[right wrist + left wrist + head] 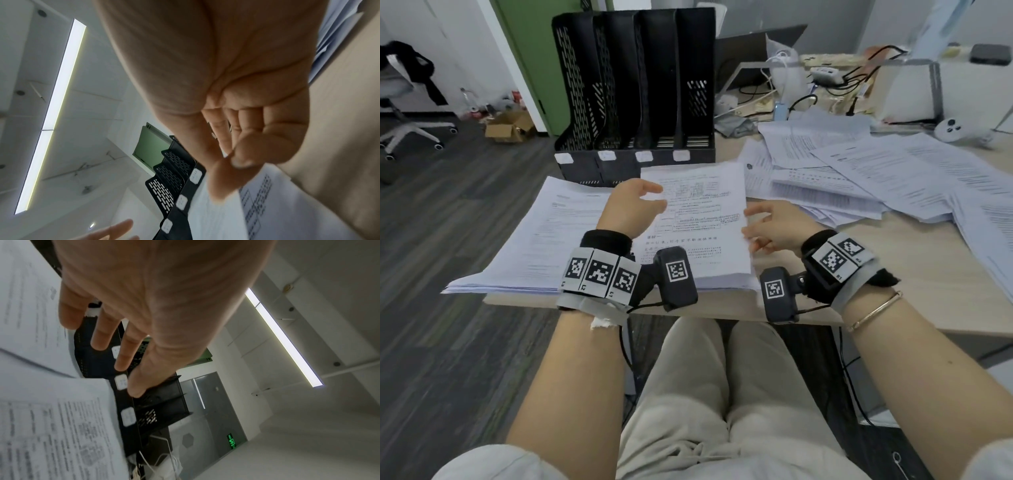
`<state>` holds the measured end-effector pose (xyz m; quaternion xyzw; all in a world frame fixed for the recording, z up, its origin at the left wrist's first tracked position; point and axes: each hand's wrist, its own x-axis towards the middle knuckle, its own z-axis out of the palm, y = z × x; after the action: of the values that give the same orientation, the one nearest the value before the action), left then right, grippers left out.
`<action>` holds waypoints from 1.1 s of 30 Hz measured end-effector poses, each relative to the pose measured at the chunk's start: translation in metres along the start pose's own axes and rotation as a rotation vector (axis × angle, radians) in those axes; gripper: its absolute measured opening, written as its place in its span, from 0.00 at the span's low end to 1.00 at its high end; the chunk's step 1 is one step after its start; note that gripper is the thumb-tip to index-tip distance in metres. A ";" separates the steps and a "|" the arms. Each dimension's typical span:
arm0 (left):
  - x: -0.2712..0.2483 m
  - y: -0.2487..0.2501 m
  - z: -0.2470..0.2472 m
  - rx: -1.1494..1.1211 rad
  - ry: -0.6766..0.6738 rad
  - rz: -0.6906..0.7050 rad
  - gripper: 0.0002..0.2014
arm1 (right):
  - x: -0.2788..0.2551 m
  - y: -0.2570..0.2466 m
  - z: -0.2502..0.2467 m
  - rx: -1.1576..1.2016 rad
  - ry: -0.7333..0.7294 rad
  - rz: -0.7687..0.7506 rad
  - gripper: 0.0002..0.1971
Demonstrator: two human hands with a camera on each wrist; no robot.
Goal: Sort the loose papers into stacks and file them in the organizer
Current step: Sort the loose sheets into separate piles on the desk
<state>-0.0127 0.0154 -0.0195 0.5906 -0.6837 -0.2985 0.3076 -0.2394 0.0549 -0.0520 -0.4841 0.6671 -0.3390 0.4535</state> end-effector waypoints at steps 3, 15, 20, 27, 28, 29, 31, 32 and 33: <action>0.002 0.016 0.014 -0.019 -0.071 0.038 0.15 | -0.004 0.004 -0.015 -0.010 0.043 -0.017 0.16; 0.026 0.084 0.094 -0.052 -0.293 0.149 0.15 | -0.016 0.031 -0.123 -0.250 0.397 -0.038 0.12; 0.029 0.110 0.130 -0.075 -0.380 0.180 0.14 | -0.021 0.056 -0.162 -0.384 0.467 0.128 0.12; 0.027 0.130 0.165 -0.099 -0.441 0.206 0.14 | -0.019 0.074 -0.180 -0.518 0.422 0.344 0.18; 0.027 0.132 0.168 -0.107 -0.443 0.206 0.14 | -0.018 0.075 -0.182 -0.521 0.426 0.339 0.20; 0.027 0.132 0.170 -0.115 -0.443 0.202 0.14 | -0.018 0.074 -0.183 -0.511 0.434 0.326 0.22; 0.027 0.133 0.176 -0.140 -0.445 0.182 0.14 | -0.021 0.071 -0.183 -0.476 0.446 0.266 0.19; 0.027 0.134 0.178 -0.160 -0.448 0.168 0.15 | -0.022 0.069 -0.182 -0.464 0.459 0.230 0.17; 0.026 0.135 0.182 -0.186 -0.455 0.150 0.16 | -0.024 0.066 -0.181 -0.457 0.468 0.201 0.16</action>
<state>-0.2408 0.0146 -0.0286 0.4252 -0.7467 -0.4617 0.2203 -0.4283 0.1001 -0.0395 -0.4140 0.8563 -0.2362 0.1989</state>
